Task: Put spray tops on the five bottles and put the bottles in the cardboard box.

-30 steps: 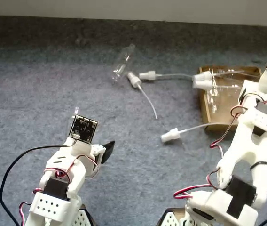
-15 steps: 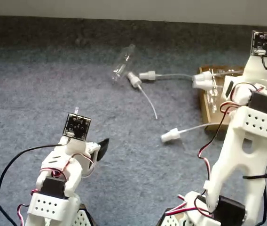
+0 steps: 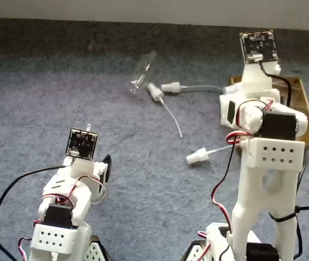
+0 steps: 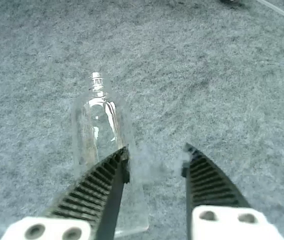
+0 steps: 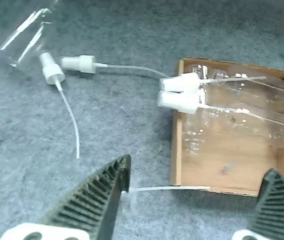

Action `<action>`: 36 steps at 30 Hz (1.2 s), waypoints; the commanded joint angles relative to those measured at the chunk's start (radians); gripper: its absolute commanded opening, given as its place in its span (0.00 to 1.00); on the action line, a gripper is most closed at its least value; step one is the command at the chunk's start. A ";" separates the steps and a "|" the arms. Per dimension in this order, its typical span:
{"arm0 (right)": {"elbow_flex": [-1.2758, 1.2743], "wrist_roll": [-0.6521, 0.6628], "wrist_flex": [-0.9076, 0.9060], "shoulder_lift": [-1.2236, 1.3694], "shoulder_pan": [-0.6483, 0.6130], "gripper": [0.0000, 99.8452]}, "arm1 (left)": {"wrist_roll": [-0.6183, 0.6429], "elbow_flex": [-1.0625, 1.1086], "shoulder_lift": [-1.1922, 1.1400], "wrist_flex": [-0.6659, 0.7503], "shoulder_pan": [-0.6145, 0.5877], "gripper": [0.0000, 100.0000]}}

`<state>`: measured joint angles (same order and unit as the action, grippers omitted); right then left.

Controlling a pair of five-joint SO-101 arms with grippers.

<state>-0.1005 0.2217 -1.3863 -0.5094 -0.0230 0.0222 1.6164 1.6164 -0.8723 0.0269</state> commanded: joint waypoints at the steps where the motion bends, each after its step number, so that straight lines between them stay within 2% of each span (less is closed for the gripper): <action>1: 0.056 -0.003 -0.027 -0.079 -0.090 0.37 | -0.006 -0.058 0.008 0.002 -0.012 0.07; 4: 0.051 -0.083 -0.027 -0.101 -0.145 0.37 | -0.006 -0.074 0.008 -0.005 -0.027 0.07; 9: 0.050 -0.129 -0.019 -0.071 -0.220 0.37 | 0.002 -0.102 0.008 -0.003 -0.154 0.07; 14: 0.053 -0.130 -0.019 0.070 -0.242 0.37 | 0.061 -0.104 0.008 0.002 -0.171 0.07; 21: 0.073 -0.132 -0.018 0.271 -0.255 0.37 | 0.066 -0.096 0.008 0.005 -0.171 0.07; 25: 0.076 -0.141 -0.027 0.288 -0.266 0.37 | 0.063 -0.042 0.008 0.104 -0.171 0.07; 29: 0.091 -0.222 -0.047 0.288 -0.260 0.37 | 0.063 0.030 0.008 0.244 -0.168 0.07; 36: 0.094 -0.227 -0.202 0.288 -0.260 0.37 | -0.035 0.084 0.008 0.288 -0.134 0.07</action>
<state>-0.0667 0.0176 -1.5090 -0.2133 -0.2746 0.0299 1.6778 1.6149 -0.6299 -0.1312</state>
